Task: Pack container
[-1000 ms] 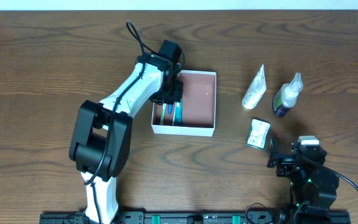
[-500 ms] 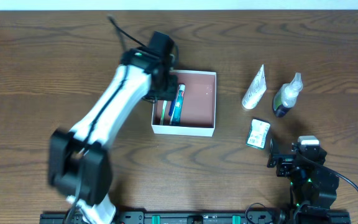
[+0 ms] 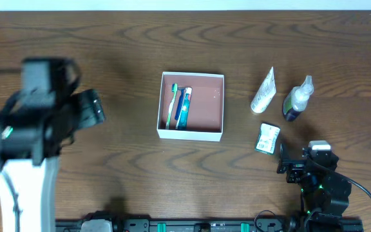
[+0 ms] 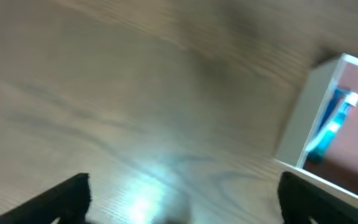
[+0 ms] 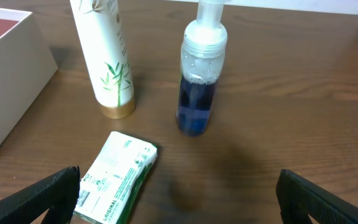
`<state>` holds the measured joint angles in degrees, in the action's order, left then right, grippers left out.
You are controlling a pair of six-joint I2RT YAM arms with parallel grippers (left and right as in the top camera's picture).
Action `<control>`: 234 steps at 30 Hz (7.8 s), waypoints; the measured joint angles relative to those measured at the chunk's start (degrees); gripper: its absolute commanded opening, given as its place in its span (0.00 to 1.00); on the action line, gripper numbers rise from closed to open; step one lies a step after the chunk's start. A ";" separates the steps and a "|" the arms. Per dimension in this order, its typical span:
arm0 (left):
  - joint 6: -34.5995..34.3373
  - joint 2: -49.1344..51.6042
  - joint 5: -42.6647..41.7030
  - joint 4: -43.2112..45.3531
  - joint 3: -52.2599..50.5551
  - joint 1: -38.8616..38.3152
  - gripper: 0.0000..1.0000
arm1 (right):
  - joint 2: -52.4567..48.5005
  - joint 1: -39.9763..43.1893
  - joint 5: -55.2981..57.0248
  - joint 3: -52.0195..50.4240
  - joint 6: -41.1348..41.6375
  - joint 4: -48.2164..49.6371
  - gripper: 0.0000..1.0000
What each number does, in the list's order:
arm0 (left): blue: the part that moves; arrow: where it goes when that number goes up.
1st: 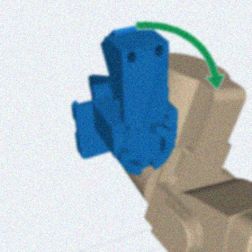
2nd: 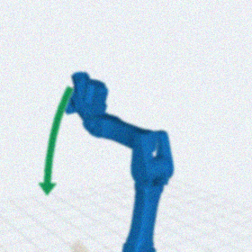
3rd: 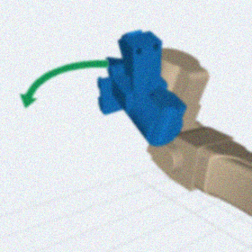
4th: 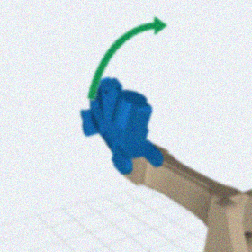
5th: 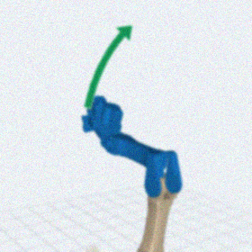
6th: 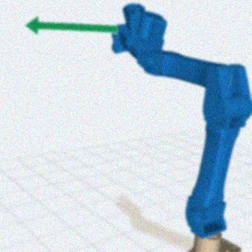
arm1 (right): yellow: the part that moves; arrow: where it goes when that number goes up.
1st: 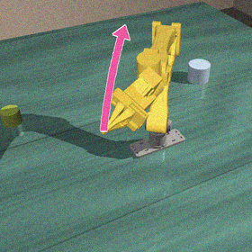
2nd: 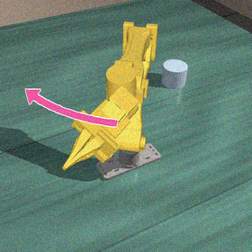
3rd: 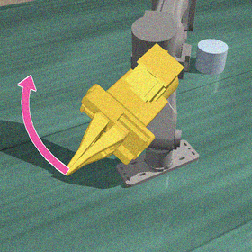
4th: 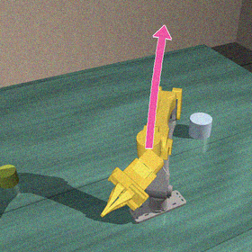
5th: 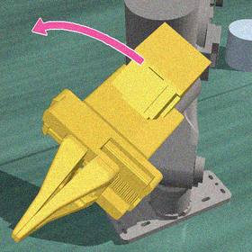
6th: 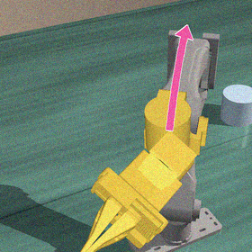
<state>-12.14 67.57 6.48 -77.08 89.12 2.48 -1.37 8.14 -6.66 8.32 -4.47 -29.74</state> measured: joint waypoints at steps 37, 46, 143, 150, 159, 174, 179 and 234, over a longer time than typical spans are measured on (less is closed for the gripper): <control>-0.04 -7.45 1.46 -3.23 0.00 3.48 0.98 | -32.02 0.00 -21.35 13.66 20.02 -3.61 0.99; -0.04 -7.41 1.49 -3.28 0.04 3.50 0.98 | -60.61 -3.69 -17.90 44.35 16.94 -24.39 0.99; -0.04 -7.41 1.49 -3.28 0.04 3.50 0.98 | -55.67 -38.16 1.92 32.81 35.52 -9.79 0.16; -0.04 -7.39 1.46 -3.30 0.04 3.48 0.98 | -61.61 -44.37 0.83 43.12 35.71 -9.29 0.18; -0.04 -7.34 1.49 -3.30 0.04 3.50 0.98 | -84.02 -44.35 1.11 63.80 37.27 -8.52 0.16; -0.04 -7.34 1.49 -3.28 0.04 3.50 0.98 | -112.65 -46.36 -3.08 72.96 45.64 0.35 0.22; -0.02 -7.34 1.49 -3.28 0.04 3.50 0.98 | -114.18 -46.80 -4.96 72.96 46.18 2.40 0.29; -0.04 -7.34 1.49 -3.28 0.04 3.50 0.98 | -88.59 -24.50 12.02 80.56 24.72 -31.69 0.75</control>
<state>-12.19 60.23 7.97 -80.36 89.17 5.98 -89.95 -16.36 5.37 88.88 20.25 -61.43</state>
